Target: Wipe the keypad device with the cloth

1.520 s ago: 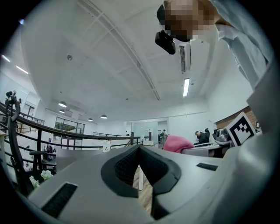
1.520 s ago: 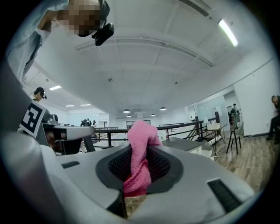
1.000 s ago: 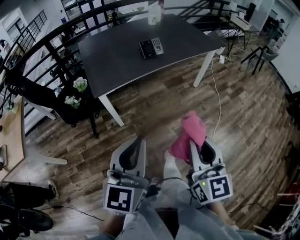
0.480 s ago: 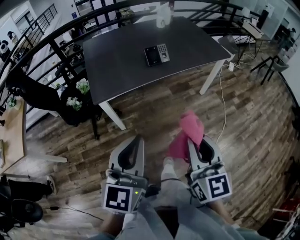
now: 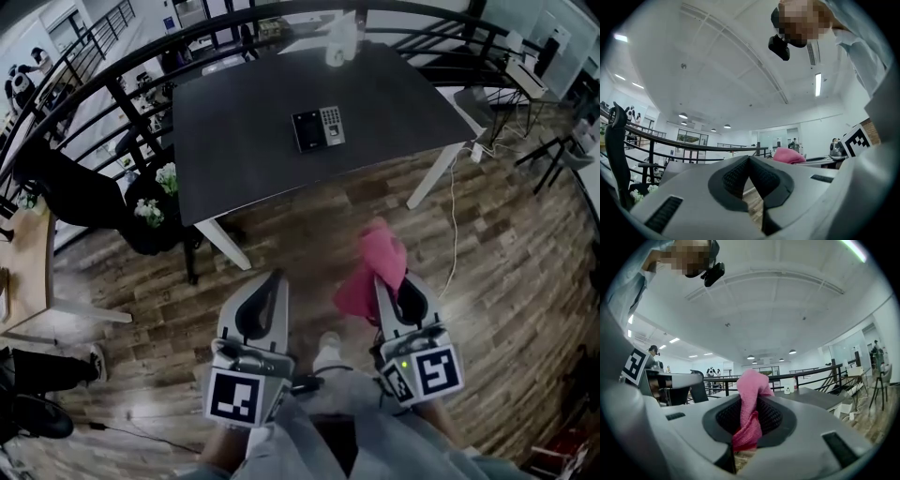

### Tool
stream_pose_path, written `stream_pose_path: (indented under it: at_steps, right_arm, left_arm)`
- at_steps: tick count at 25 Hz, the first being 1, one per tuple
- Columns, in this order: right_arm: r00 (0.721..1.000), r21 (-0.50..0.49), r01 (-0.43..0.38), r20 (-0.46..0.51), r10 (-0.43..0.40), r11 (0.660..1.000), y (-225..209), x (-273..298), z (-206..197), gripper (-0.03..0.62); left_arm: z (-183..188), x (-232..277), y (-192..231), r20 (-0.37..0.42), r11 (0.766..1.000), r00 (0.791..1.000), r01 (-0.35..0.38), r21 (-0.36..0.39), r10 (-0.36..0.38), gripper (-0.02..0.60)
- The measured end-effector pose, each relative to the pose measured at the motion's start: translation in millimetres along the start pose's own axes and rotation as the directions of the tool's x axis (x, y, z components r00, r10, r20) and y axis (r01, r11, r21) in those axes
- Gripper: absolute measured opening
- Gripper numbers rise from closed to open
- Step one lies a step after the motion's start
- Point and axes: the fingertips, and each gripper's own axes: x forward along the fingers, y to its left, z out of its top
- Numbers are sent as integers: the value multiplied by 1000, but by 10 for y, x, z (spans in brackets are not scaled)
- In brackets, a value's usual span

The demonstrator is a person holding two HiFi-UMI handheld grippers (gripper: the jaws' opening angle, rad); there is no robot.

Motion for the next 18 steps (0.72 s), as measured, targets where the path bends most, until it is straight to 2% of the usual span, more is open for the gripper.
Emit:
stream_pose_path:
  at_steps: [9, 18]
  right_arm:
    - [1000, 3, -28, 6, 28, 1000, -537, 361, 52, 71]
    - [999, 25, -47, 2, 46, 999, -889, 496, 27, 71]
  left_arm:
    - [-46, 563, 2, 0, 999, 999, -49, 19, 49, 3]
    - [-35, 845, -90, 1, 996, 996, -84, 40, 84, 3]
